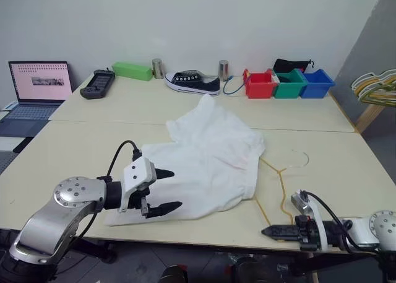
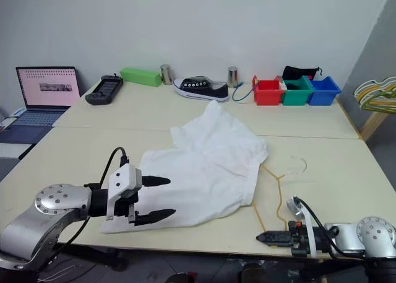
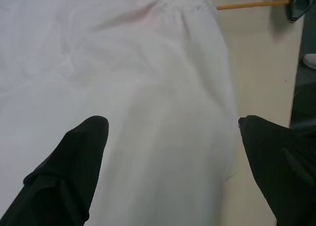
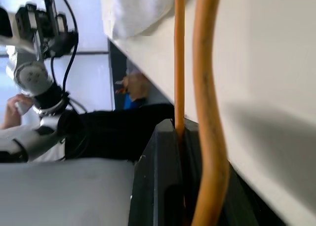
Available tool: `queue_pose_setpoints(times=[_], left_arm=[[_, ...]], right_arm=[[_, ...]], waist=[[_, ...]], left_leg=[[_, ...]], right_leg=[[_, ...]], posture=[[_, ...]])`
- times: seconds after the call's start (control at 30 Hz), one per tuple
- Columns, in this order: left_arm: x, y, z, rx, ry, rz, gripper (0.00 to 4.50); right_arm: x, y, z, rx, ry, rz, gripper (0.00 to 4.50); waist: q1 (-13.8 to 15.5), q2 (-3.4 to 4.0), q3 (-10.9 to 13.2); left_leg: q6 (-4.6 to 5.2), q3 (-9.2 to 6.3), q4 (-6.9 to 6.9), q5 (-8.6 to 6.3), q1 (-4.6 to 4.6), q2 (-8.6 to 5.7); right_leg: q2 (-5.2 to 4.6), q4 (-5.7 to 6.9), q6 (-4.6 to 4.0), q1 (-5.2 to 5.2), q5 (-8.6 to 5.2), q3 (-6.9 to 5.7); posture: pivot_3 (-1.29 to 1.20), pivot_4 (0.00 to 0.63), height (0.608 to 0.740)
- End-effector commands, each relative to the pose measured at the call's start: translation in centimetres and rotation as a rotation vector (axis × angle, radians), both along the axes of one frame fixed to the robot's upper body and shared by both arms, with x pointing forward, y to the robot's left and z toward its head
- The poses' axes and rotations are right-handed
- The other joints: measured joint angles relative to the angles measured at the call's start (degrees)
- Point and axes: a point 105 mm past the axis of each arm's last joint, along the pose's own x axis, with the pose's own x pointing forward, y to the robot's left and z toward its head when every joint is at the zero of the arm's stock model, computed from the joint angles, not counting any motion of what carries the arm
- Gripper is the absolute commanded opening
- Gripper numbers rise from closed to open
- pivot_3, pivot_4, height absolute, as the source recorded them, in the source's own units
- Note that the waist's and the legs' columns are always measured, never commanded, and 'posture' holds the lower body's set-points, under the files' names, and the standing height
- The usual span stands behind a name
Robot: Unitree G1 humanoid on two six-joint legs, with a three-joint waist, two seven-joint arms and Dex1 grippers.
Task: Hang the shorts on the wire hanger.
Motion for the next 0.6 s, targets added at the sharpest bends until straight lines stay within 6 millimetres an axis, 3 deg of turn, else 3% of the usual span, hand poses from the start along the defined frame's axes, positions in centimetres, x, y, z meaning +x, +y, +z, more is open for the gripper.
queue_pose_setpoints(times=[0.03,0.47,0.6], left_arm=[[-0.2,-0.1,0.6,0.017,-0.039,-0.022,4.48],[0.1,-0.4,0.7,0.015,-0.059,-0.038,4.48],[0.3,-0.6,0.9,0.013,-0.066,-0.048,4.48]], right_arm=[[-0.9,0.3,1.0,0.069,0.036,0.034,0.00],[4.7,0.5,1.6,0.099,-0.005,-0.134,0.00],[5.0,1.4,1.6,0.060,-0.054,-0.089,0.00]], waist=[[0.0,0.00,0.0],[-0.7,0.07,-0.1],[-0.8,0.09,-0.1]], left_leg=[[0.00,0.03,0.00,0.00,0.01,0.03],[0.01,0.23,0.06,0.01,0.07,0.17],[0.01,0.33,0.05,0.01,0.02,0.17]], right_leg=[[0.04,0.01,0.00,-0.01,0.00,0.04],[0.21,0.03,0.05,-0.04,0.07,0.34],[0.98,0.03,0.23,-0.06,0.17,1.52]], posture=[[-0.20,0.043,0.740],[-0.21,0.029,0.740],[-0.21,0.024,0.740]])
